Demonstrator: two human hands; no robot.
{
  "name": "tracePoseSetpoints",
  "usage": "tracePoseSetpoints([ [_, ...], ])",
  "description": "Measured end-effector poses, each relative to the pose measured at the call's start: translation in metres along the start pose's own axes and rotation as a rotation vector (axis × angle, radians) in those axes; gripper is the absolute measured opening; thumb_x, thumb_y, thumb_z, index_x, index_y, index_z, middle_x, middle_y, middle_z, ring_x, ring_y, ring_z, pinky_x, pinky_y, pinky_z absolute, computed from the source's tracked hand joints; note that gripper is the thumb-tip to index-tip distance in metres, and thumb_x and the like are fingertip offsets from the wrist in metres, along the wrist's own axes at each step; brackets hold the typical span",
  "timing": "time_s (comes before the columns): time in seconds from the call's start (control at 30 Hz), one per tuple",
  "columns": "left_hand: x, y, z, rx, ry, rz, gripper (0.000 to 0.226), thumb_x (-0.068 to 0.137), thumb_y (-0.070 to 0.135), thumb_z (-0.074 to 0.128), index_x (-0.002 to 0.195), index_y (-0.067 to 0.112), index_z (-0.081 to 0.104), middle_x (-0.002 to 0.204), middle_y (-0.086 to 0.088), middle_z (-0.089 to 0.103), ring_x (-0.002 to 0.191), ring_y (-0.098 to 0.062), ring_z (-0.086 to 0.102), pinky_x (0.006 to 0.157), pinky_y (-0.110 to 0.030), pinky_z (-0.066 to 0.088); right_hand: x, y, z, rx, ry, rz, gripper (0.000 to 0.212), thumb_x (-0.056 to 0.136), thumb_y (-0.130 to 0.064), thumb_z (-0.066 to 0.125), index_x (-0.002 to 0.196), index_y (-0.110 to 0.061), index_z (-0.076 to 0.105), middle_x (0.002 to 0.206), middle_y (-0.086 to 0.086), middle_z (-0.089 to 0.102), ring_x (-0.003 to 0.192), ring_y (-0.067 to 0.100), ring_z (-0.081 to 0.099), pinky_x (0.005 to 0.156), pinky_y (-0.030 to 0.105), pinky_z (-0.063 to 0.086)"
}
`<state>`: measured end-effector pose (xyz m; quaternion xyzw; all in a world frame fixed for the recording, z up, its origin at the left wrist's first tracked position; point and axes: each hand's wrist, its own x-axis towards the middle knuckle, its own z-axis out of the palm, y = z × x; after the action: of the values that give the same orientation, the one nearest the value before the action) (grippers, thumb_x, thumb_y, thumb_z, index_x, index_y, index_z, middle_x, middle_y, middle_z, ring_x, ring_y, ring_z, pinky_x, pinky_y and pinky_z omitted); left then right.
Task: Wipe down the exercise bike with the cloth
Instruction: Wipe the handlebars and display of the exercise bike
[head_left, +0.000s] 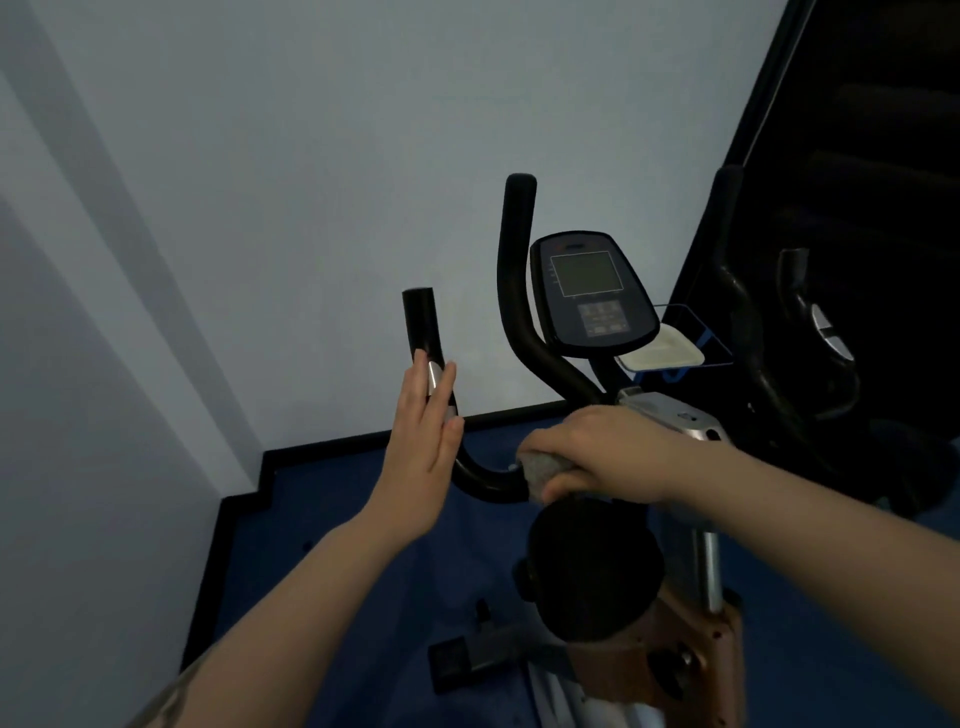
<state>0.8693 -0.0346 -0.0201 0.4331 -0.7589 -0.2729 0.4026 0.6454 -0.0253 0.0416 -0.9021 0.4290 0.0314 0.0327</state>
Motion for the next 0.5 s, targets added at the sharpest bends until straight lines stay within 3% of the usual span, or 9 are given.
tracePoseSetpoints([
  [0.07, 0.0, -0.001, 0.001, -0.007, 0.013, -0.02, 0.052, 0.105, 0.028, 0.028, 0.153, 0.03, 0.007, 0.16, 0.012, -0.018, 0.148, -0.004, -0.013, 0.123, -0.032, -0.002, 0.009, -0.009, 0.003, 0.112, -0.014, 0.018, 0.048, 0.089, -0.058, 0.055, 0.129, -0.033, 0.049, 0.107, -0.005, 0.066, 0.099, 0.016, 0.06, 0.078, 0.031, 0.044],
  [0.13, -0.001, -0.003, 0.004, -0.013, 0.023, -0.022, 0.052, 0.105, 0.027, 0.027, 0.153, 0.03, 0.006, 0.16, 0.013, -0.018, 0.148, -0.003, -0.012, 0.123, -0.032, -0.001, 0.013, -0.011, 0.005, 0.237, -0.08, 0.037, 0.049, 0.09, -0.056, 0.057, 0.131, -0.033, 0.049, 0.108, -0.003, 0.066, 0.097, 0.015, 0.06, 0.082, 0.033, 0.047],
  [0.23, 0.001, -0.002, 0.005, -0.001, 0.008, -0.014, 0.053, 0.103, 0.032, 0.026, 0.152, 0.032, 0.005, 0.16, 0.014, -0.019, 0.148, -0.001, -0.012, 0.121, -0.024, -0.002, 0.01, 0.002, -0.003, 0.267, -0.187, 0.042, 0.049, 0.09, -0.051, 0.06, 0.134, -0.033, 0.048, 0.106, -0.006, 0.063, 0.094, 0.012, 0.058, 0.08, 0.031, 0.046],
  [0.37, 0.0, 0.002, 0.006, -0.039, 0.024, -0.027, 0.051, 0.104, 0.028, 0.027, 0.151, 0.031, 0.008, 0.16, 0.013, -0.016, 0.148, 0.0, -0.01, 0.115, -0.01, 0.0, 0.024, -0.016, -0.001, 0.321, -0.166, 0.059, 0.042, 0.09, -0.052, 0.06, 0.123, -0.025, 0.054, 0.085, -0.015, 0.054, 0.08, 0.008, 0.053, 0.07, 0.027, 0.04],
  [0.5, 0.0, -0.002, 0.006, -0.012, 0.002, -0.018, 0.051, 0.104, 0.029, 0.026, 0.152, 0.031, 0.007, 0.16, 0.013, -0.016, 0.147, 0.002, -0.011, 0.118, -0.016, -0.001, 0.028, -0.028, 0.006, 0.476, -0.153, 0.123, 0.048, 0.093, -0.053, 0.055, 0.127, -0.02, 0.05, 0.102, -0.004, 0.061, 0.089, 0.011, 0.057, 0.078, 0.031, 0.047],
])
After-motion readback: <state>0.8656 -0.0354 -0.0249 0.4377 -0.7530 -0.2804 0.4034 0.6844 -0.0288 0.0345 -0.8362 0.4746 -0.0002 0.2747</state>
